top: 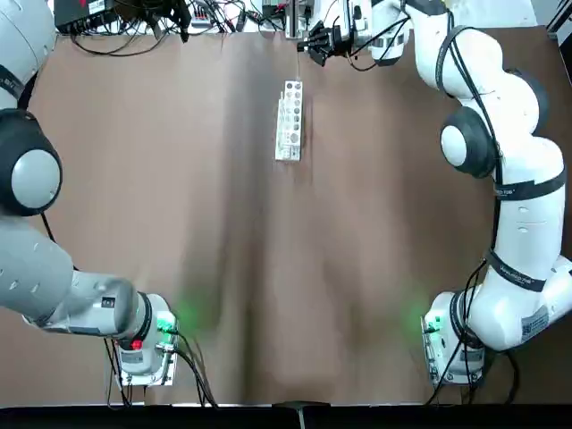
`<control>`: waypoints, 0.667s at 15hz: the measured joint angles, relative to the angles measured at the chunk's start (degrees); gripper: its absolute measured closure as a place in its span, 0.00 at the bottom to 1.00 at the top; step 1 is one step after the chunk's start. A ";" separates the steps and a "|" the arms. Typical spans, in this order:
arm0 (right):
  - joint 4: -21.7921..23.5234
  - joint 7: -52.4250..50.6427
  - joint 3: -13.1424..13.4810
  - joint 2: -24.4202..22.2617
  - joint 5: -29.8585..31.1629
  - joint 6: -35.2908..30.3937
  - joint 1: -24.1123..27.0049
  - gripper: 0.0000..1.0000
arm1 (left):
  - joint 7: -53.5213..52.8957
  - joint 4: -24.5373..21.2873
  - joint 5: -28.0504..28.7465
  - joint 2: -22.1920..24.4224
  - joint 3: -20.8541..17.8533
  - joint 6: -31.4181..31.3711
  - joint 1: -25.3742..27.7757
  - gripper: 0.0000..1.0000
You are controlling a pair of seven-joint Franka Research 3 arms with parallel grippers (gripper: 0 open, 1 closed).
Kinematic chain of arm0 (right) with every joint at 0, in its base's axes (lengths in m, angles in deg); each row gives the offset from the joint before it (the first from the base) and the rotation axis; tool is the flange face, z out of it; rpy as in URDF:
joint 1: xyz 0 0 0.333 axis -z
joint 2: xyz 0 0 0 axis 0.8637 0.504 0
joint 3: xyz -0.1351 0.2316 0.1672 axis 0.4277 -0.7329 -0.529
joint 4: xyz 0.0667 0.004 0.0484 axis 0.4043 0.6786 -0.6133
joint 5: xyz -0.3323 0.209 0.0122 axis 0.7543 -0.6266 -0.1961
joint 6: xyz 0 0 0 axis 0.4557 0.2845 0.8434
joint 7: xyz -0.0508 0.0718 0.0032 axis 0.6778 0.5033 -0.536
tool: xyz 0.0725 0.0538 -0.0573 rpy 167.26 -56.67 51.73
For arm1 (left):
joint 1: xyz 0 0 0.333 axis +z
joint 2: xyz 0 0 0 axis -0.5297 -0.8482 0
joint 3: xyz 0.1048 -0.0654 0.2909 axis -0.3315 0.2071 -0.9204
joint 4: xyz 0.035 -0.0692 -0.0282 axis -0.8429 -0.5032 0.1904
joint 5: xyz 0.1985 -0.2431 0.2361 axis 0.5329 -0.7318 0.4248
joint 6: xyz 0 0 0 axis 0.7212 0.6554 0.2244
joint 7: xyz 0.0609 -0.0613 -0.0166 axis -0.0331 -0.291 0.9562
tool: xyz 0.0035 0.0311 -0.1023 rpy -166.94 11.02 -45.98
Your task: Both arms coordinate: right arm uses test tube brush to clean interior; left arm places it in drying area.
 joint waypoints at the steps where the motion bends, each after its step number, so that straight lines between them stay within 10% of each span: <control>1: -0.02 -0.52 0.01 0.04 0.00 0.00 0.02 0.98 | 0.00 0.00 0.00 0.00 0.00 0.00 -0.03 0.00; 10: -0.10 -2.63 0.03 1.33 -0.01 -0.11 0.12 0.98 | 0.00 0.00 0.03 0.00 0.01 0.00 -0.71 0.00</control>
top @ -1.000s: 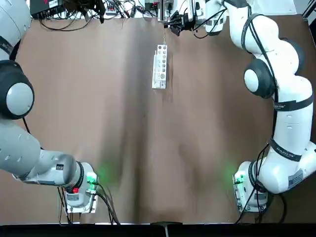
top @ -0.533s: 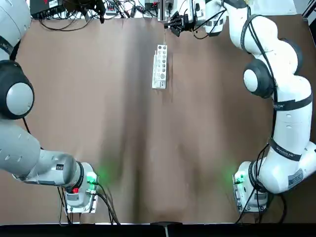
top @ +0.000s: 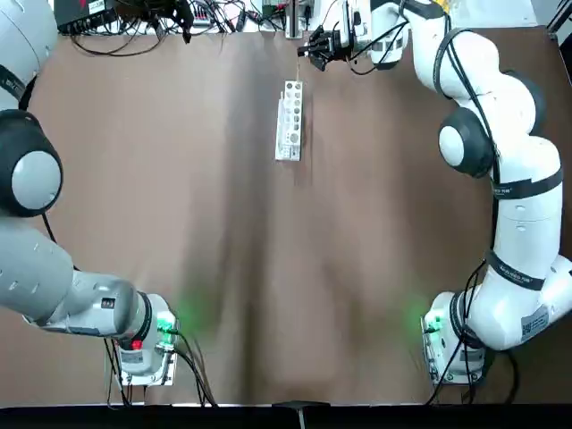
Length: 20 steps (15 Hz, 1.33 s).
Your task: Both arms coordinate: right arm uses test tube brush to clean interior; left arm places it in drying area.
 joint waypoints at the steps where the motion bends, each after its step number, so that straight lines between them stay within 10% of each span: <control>1: 0.00 -0.04 0.00 0.13 0.00 -0.01 0.01 0.98 | 0.00 0.00 0.00 0.00 0.00 0.00 0.00 0.00; 20: -0.83 1.17 -0.01 0.38 -0.52 -0.17 0.64 0.98 | 0.00 0.00 0.00 -0.44 -0.01 -0.83 0.00 0.00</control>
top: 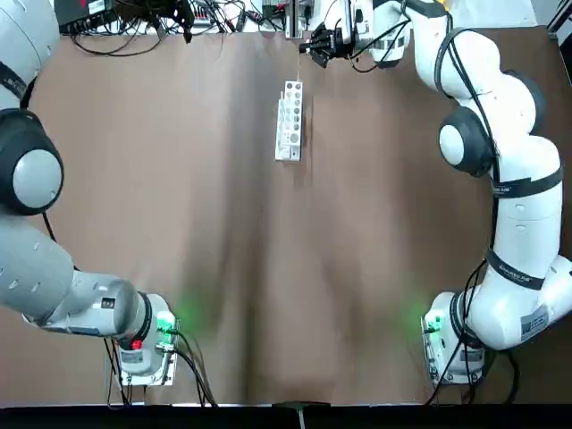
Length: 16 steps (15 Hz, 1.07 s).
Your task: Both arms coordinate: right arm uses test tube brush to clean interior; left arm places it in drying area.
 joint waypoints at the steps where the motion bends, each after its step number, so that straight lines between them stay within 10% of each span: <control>1: -0.01 0.07 0.00 0.00 -0.02 0.00 0.00 0.98 | 0.00 0.00 0.00 0.00 0.00 -0.01 0.00 0.00; 16: -0.03 3.37 -0.22 0.00 -0.07 -0.03 -0.36 0.98 | 0.00 0.00 0.00 0.00 -0.14 -0.29 0.02 0.00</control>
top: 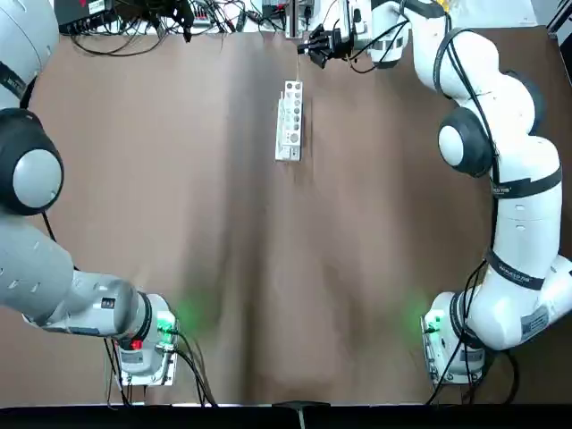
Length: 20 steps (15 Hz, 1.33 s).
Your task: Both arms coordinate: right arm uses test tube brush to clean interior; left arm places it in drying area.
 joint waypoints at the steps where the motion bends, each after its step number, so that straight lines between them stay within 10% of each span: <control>1: -0.04 0.00 0.00 0.00 -0.01 -0.01 0.00 0.98 | 0.00 0.00 0.00 0.00 -0.02 0.00 0.01 0.00; 20: -1.17 5.45 0.00 -0.69 -0.23 -2.90 0.45 0.98 | -0.28 0.62 0.02 1.30 -0.09 0.07 0.80 0.00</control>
